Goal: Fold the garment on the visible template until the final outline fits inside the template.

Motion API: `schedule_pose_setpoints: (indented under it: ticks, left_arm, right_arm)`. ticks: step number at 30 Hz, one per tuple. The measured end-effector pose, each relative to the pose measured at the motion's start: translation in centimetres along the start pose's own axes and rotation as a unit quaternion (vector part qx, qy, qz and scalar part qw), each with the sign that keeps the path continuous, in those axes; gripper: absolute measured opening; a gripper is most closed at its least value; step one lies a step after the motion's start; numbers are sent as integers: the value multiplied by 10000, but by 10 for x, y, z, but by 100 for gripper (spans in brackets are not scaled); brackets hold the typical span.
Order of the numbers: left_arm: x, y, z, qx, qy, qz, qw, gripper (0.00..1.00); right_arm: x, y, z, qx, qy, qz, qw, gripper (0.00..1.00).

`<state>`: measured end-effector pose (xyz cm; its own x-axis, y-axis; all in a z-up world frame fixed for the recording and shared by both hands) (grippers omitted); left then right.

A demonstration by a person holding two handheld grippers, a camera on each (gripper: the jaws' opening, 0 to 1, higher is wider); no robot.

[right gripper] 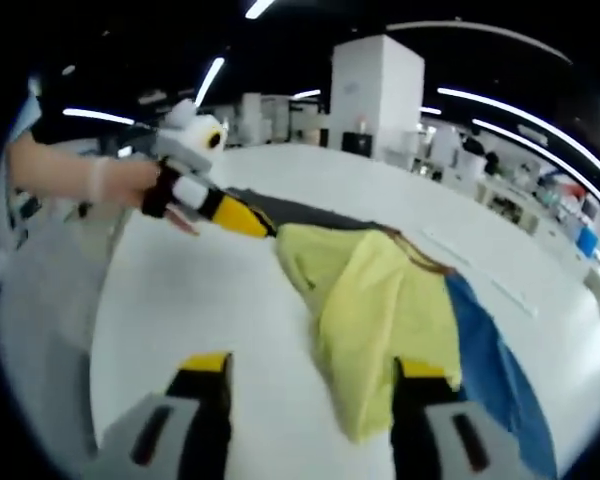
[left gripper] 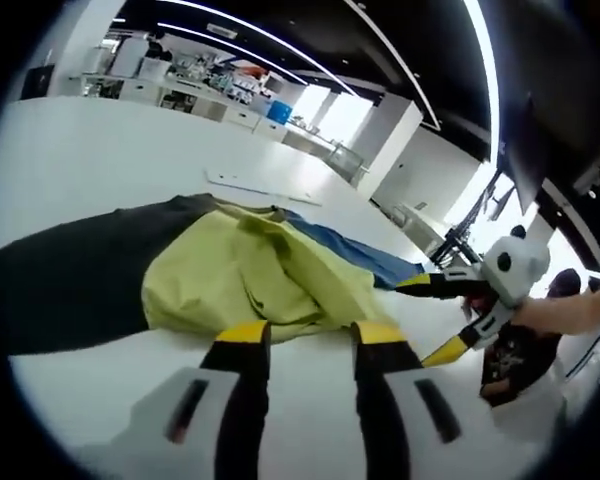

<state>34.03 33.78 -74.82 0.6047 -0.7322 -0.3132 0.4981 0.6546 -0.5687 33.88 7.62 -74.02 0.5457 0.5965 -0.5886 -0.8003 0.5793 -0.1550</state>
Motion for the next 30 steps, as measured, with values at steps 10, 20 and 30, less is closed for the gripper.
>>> schedule_pose_setpoints:
  ticks: [10, 20, 30]
  left_arm:
    - [16, 14, -2, -124, 153, 392, 9990, 28]
    - [26, 17, -1, -337, 189, 501, 9980, 22]
    - [29, 27, 0, -414, 274, 551, 9972, 15]
  right_arm:
    - [14, 9, -1, 293, -5, -87, 9995, 29]
    - [30, 12, 0, 514, 69, -137, 9986, 19]
    - [38, 12, -3, 57, 255, -446, 9987, 12]
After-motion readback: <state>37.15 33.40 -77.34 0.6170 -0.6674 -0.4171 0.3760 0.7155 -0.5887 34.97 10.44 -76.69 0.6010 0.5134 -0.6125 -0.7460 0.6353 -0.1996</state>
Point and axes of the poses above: the point that each gripper's makers call its tool centre point, and the gripper's own axes: x roughly forward along the fingers, y roughly to its left, z roughly out of its top, the point moved 10 cm from there along -x, roughly backward along the fingers, and after that the axes turned 11 degrees about -z, right-handed, at the moved point
